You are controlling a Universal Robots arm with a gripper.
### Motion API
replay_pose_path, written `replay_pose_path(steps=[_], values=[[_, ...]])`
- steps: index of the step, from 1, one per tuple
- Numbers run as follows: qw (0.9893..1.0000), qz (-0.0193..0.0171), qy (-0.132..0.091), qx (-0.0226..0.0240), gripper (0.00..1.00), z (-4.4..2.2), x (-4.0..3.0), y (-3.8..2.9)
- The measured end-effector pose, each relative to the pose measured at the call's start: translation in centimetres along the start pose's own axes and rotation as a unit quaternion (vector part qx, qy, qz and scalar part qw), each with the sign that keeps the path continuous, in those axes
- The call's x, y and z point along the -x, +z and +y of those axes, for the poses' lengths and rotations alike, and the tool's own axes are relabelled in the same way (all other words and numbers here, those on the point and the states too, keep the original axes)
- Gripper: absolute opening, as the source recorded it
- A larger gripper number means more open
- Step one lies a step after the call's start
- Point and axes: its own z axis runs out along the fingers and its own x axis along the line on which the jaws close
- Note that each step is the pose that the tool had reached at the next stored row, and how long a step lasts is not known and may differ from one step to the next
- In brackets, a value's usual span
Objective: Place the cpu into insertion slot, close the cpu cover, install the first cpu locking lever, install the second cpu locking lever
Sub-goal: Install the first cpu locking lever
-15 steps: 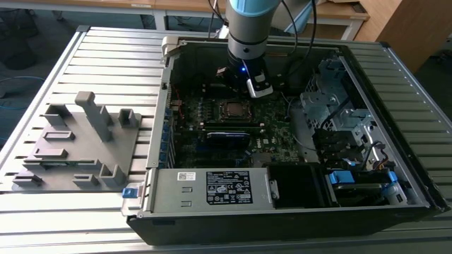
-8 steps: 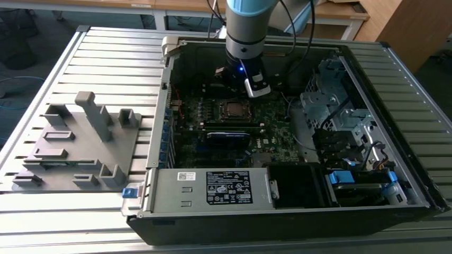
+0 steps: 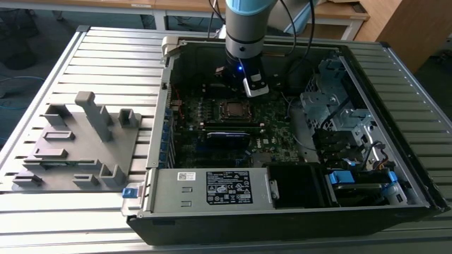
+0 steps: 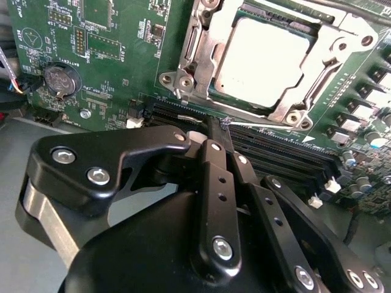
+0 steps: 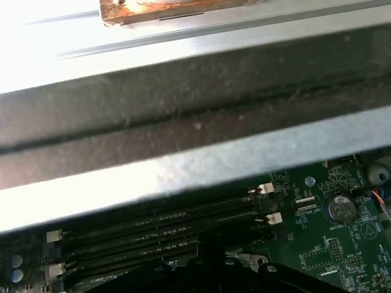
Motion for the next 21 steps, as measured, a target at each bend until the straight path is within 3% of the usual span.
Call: replay_pose_path(steps=[12, 21], values=[[0.9999, -0.0084, 0.009, -0.0101, 0.10, 0.32, -0.18, 0.14], [0.9998, -0.0106, 0.013, -0.0113, 0.10, 0.50, -0.32, 0.19]])
